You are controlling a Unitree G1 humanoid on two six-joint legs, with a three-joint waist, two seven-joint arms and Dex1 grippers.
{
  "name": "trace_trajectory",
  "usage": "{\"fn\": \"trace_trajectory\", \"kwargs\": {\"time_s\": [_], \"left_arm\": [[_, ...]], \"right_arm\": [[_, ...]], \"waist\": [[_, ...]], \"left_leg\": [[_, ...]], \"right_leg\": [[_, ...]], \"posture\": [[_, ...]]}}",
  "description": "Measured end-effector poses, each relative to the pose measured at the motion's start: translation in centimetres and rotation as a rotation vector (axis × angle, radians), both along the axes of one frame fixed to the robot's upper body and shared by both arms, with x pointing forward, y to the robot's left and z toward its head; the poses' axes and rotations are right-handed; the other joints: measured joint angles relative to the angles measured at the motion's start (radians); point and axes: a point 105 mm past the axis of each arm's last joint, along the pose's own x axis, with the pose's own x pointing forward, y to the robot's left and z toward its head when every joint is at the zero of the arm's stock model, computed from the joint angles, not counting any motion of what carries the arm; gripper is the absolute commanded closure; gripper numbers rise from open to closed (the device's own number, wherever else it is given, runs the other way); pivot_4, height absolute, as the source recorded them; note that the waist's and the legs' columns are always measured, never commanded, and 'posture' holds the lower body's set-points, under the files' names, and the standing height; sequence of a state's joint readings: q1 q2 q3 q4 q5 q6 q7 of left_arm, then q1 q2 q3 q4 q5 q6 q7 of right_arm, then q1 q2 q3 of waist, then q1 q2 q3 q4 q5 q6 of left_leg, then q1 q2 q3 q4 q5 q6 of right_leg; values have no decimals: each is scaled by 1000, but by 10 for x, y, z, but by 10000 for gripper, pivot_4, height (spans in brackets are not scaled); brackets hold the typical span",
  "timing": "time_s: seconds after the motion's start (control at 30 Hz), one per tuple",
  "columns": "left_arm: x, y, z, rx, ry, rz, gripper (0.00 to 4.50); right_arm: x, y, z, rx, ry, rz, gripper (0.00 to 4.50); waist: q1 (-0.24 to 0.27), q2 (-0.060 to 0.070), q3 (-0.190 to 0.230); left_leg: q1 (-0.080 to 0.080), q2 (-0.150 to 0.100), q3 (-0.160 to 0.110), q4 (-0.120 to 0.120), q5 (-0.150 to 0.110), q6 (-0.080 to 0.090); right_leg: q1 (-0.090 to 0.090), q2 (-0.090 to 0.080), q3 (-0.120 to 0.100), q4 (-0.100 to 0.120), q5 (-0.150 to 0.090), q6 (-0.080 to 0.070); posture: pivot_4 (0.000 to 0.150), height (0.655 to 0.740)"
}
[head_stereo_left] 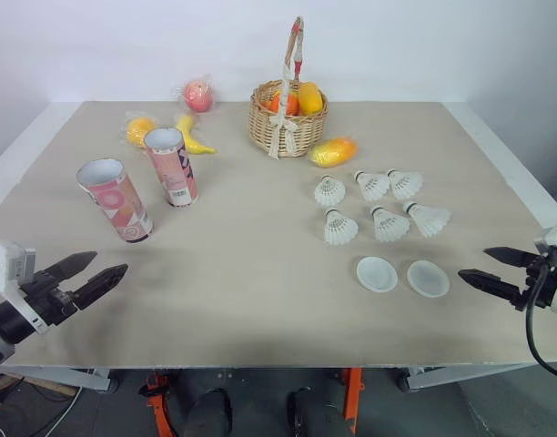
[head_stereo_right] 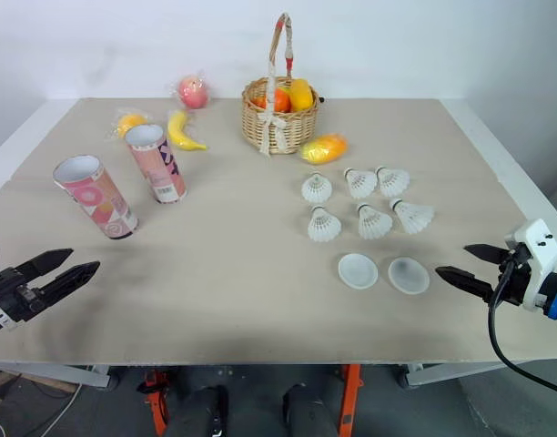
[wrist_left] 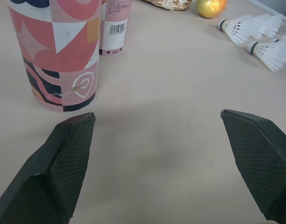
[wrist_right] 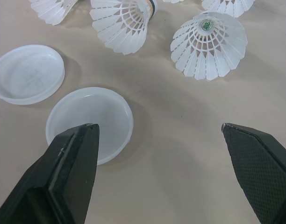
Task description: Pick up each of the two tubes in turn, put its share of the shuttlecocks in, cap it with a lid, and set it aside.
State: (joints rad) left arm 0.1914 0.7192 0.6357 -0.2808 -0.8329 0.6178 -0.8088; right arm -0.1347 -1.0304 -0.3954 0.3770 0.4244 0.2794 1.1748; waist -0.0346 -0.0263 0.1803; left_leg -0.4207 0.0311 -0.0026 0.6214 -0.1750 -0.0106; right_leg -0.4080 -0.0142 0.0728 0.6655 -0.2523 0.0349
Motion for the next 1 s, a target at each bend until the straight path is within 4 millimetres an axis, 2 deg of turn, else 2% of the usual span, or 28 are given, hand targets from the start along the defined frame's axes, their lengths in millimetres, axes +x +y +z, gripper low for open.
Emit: {"fn": "trace_trajectory", "kwargs": {"time_s": [0.13,0.5,0.63,0.73,0.83,0.9,1.0], "left_arm": [[2,0,-2,-15,13,1,0],[2,-4,-13,-36,68,-14,0],[6,2,-12,-98,42,17,0],[10,11,-3,-129,-49,84,0],[4,13,-5,-103,-88,114,0],[-5,15,-12,-41,-108,145,0],[-13,18,-20,52,-141,182,0]], "right_arm": [[2,2,0,2,-3,7,318],[11,25,5,14,-30,62,318],[14,42,13,34,-48,117,318],[18,71,26,63,-82,215,318],[21,102,38,100,-113,323,318],[23,130,44,147,-133,414,318],[22,186,58,233,-178,598,318]], "waist": [[0,0,0],[-4,0,0],[-4,0,0],[-8,0,0],[-11,0,0],[-16,-1,0],[-10,-2,0]], "left_leg": [[0,0,0,0,0,0],[0,0,0,1,0,0],[0,0,0,1,0,0],[0,1,0,1,0,0],[0,1,1,1,0,0],[0,3,2,1,-1,-1],[0,6,1,2,-2,-1]], "right_leg": [[0,0,0,0,0,0],[0,0,0,0,1,1],[0,0,0,0,1,1],[0,2,0,0,2,1],[0,1,1,0,1,1],[0,2,2,0,2,1],[0,6,2,0,1,-1]], "posture": [[1500,7400],[1500,7400],[1500,7400],[1500,7400],[1500,7400],[1500,7400],[1500,7400]]}}
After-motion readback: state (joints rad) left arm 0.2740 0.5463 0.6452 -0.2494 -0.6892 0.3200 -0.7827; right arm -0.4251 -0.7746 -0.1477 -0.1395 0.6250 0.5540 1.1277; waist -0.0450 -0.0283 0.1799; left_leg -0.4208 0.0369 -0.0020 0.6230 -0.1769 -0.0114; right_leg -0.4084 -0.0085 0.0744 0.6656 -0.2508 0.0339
